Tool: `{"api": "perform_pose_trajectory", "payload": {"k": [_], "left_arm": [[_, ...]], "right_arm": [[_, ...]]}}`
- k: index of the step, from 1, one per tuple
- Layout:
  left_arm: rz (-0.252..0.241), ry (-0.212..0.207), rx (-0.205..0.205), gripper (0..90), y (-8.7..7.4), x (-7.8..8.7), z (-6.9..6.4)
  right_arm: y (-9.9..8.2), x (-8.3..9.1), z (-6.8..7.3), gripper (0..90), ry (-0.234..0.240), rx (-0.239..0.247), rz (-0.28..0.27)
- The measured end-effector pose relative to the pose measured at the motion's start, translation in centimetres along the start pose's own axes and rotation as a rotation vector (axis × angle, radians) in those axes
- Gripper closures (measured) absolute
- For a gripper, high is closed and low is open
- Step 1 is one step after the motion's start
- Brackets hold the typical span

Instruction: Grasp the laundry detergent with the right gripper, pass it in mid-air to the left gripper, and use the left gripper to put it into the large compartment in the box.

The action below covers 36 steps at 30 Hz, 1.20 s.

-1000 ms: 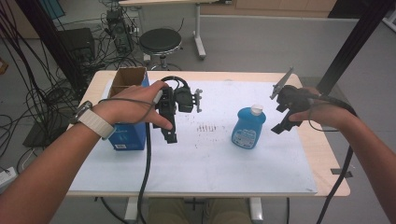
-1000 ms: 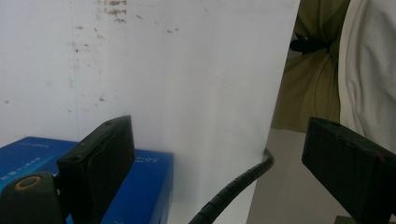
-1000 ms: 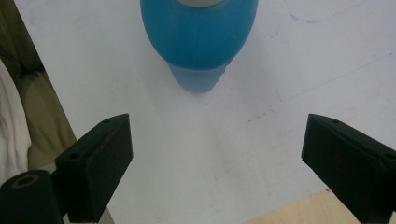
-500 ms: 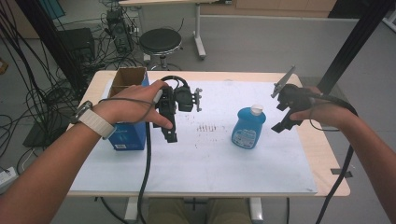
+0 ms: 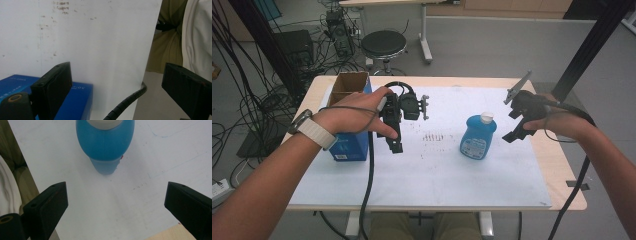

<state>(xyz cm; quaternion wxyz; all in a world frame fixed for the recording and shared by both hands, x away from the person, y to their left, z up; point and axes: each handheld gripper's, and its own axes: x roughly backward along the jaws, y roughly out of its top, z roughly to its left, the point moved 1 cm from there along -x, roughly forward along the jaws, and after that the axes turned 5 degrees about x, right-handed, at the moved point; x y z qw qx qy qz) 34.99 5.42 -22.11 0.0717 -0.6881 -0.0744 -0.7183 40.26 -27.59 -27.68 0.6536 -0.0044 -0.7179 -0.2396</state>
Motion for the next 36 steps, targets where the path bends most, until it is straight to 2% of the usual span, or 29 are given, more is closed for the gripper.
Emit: {"api": "perform_pose_trajectory", "payload": {"k": [17,36], "left_arm": [[-0.001,-0.005,0.004,10.0,-0.1,-0.6,0.0],[-0.008,-0.013,0.003,9.9,0.1,-1.2,-0.1]], "right_arm": [[0.0,-0.4,0.4,4.9,0.008,0.004,-0.020],[-0.1,-0.7,0.9,5.0,0.008,0.013,-0.077]]}}
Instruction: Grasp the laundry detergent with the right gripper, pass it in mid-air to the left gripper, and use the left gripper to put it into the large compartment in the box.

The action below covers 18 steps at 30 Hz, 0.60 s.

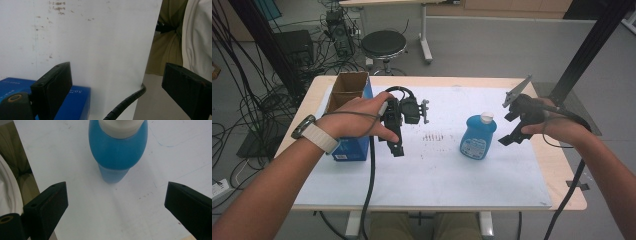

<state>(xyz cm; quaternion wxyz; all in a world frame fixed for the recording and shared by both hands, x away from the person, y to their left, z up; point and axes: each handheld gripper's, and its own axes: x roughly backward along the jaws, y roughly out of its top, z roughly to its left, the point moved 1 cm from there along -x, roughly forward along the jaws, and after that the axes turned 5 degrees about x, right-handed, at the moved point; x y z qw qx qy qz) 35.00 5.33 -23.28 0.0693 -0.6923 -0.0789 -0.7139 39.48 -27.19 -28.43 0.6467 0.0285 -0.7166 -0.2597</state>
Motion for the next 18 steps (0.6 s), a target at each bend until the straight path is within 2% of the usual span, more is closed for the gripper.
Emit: {"api": "perform_pose_trajectory", "payload": {"k": [18], "left_arm": [[-0.010,-0.007,0.001,9.9,0.3,-0.7,0.0]], "right_arm": [[-0.3,-1.4,0.2,5.2,-0.011,-0.011,-0.065]]}}
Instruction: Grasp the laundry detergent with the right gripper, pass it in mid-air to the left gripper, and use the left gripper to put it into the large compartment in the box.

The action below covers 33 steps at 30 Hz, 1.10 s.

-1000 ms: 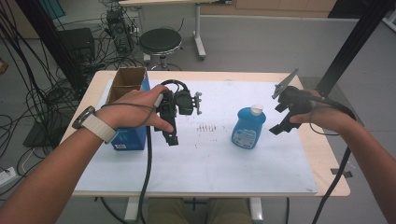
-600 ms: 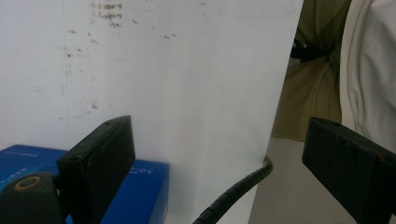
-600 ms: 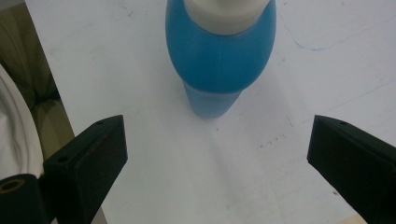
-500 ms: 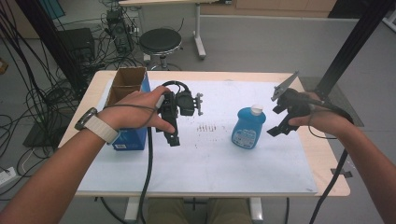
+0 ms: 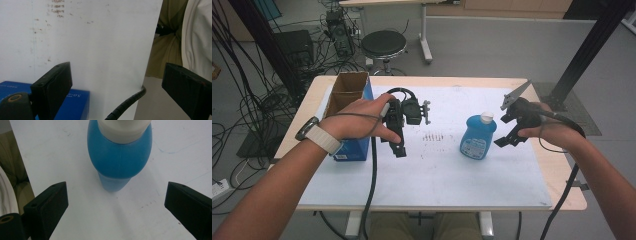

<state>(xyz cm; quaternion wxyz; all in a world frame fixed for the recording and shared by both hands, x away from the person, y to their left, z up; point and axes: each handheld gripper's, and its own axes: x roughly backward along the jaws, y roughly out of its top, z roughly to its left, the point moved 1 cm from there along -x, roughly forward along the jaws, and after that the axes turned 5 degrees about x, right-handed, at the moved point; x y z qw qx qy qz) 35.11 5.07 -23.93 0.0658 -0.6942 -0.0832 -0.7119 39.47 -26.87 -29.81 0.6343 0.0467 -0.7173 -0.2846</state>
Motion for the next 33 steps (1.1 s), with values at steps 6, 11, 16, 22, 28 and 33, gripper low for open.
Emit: {"api": "perform_pose_trajectory", "payload": {"k": [6,11,16,22,28,33], "left_arm": [[-0.008,-0.003,0.001,9.9,0.0,-0.2,0.0],[-0.015,-0.001,0.001,9.9,-0.1,-0.2,0.0],[-0.018,-0.007,0.006,9.9,-0.2,-0.4,0.0],[-0.017,-0.013,0.009,9.9,-0.3,-0.8,0.0],[-0.018,-0.014,0.010,9.9,-0.4,-0.8,0.1],[-0.022,-0.013,0.013,9.9,-0.4,-0.9,0.1]], "right_arm": [[-0.1,-0.5,0.0,6.1,-0.007,-0.004,-0.022],[-0.2,-0.8,-0.1,6.1,-0.013,-0.012,-0.046],[-0.2,-1.3,0.0,6.1,-0.011,-0.016,-0.058],[-0.3,-1.6,0.0,6.1,-0.013,-0.016,-0.071],[-0.3,-1.8,0.0,6.3,-0.013,-0.019,-0.086],[-0.4,-2.1,0.0,6.3,-0.016,-0.022,-0.097]]}}
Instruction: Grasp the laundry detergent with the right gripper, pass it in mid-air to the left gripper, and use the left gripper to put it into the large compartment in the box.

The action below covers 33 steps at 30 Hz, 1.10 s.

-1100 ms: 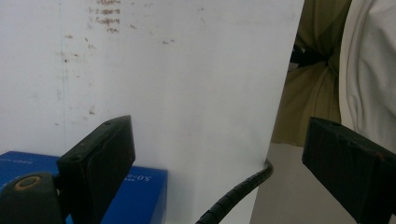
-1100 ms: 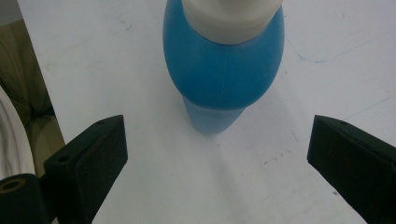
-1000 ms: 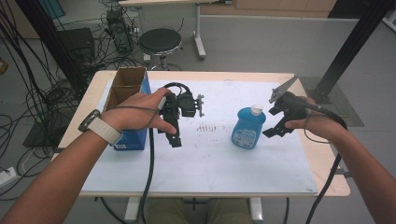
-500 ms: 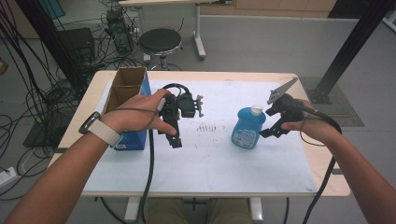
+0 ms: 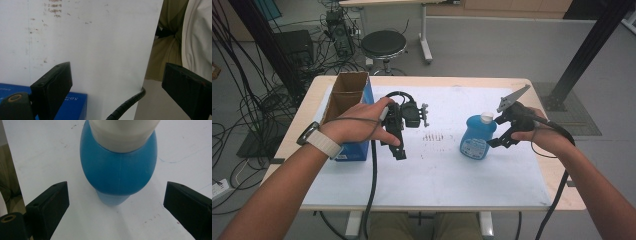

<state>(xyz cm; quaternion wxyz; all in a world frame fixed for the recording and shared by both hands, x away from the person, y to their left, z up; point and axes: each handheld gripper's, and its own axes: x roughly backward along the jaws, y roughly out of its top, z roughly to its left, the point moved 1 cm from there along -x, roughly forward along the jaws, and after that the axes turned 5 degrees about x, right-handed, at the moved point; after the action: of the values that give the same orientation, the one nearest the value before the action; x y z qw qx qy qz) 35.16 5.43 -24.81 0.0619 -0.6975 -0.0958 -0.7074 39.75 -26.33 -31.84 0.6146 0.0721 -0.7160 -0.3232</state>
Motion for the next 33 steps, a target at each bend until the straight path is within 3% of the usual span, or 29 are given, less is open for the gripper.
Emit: {"api": "perform_pose_trajectory", "payload": {"k": [33], "left_arm": [[-0.004,-0.012,0.006,9.9,-0.1,-0.5,0.0]], "right_arm": [[-1.2,-1.7,0.0,5.9,-0.018,-0.024,-0.092]]}}
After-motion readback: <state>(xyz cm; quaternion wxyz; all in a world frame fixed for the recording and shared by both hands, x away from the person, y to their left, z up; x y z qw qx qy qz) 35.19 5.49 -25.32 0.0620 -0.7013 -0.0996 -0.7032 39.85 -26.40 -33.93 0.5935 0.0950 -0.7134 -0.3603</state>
